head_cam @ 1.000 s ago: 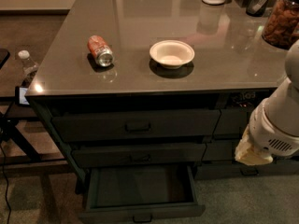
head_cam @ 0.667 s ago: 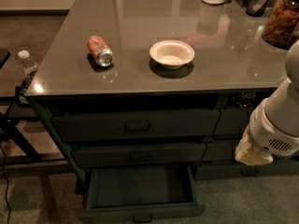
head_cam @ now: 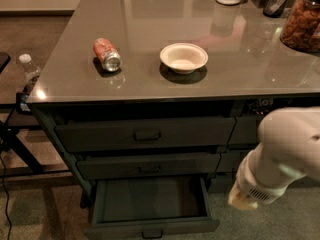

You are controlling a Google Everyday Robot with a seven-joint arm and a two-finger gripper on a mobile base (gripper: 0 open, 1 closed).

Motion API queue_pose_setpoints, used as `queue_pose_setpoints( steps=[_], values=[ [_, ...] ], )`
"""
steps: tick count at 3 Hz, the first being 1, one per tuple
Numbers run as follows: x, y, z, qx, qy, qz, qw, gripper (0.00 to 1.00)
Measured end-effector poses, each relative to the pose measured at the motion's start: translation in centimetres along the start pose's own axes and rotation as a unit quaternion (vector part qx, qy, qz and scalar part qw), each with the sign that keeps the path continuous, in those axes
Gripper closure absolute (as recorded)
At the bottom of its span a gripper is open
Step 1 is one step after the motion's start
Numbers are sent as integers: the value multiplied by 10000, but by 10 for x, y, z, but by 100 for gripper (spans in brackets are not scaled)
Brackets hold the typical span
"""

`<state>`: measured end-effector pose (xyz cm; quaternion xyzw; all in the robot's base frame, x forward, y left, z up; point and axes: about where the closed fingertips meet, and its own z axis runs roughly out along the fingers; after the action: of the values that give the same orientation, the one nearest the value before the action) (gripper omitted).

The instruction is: Close bottom drawer

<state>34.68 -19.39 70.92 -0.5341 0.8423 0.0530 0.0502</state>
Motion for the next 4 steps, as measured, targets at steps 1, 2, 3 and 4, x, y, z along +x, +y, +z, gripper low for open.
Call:
queue_pose_setpoints(
  steps=[1,2,3,4],
  values=[
    [-3,8,63,-199,76,117,9997,100],
    [-3,8,63,-199,77,116,9997,100],
    [1,19,107,-558,130,274,9980,100],
    [10,37,172,-885,242,517,9944,100]
  ],
)
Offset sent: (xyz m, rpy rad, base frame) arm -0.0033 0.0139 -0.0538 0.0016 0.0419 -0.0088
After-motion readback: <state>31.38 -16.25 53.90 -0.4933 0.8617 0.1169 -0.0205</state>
